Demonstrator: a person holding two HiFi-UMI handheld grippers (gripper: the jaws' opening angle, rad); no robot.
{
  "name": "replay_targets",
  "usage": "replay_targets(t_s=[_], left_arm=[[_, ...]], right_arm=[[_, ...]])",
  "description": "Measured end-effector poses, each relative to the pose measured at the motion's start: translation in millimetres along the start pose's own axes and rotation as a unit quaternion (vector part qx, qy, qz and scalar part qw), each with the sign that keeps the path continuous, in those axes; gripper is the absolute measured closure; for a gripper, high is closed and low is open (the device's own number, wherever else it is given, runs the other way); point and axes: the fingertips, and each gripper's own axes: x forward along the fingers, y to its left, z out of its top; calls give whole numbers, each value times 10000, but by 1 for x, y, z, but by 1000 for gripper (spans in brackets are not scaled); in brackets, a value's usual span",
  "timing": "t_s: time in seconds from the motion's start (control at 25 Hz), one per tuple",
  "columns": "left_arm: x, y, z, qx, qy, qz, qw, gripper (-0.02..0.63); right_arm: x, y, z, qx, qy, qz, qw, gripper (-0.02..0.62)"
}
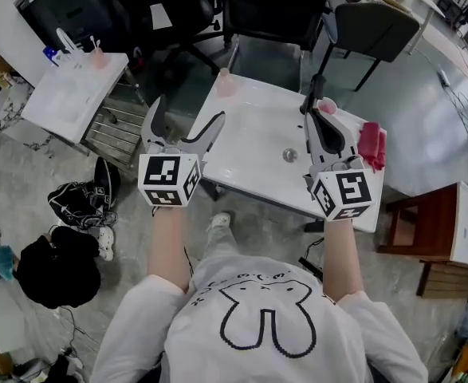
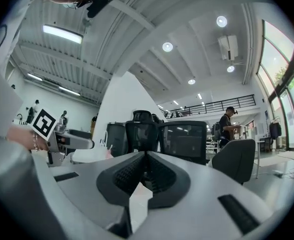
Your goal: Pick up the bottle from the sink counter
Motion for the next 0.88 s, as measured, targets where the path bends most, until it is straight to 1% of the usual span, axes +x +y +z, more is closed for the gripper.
replay_targets(t_s=[0.16,0.28,0.4,0.6,0.76,0.88], left_arm=[[30,29,-10,25,-10,-212,9998,95],[50,51,-22,-49,67,-372,9993,95],[73,67,-33,-85,160,-612,9980,95],[117,81,-54,10,316,-1150,9929,95],[143,81,-77,7,451,-1521,9873,95],[163,78,-92,-43,570,-1741,9831,95]], right_arm=[[35,-1,-7,56,33,-243,9997,559],[58,1,-10,46,86,-395,9992,558],[76,-3,-11,82,128,-666,9977,558],[100,-13,-22,190,212,-1094,9936,558],[111,-16,-36,288,333,-1384,9894,558],[119,-19,-40,294,474,-1520,9868,558]])
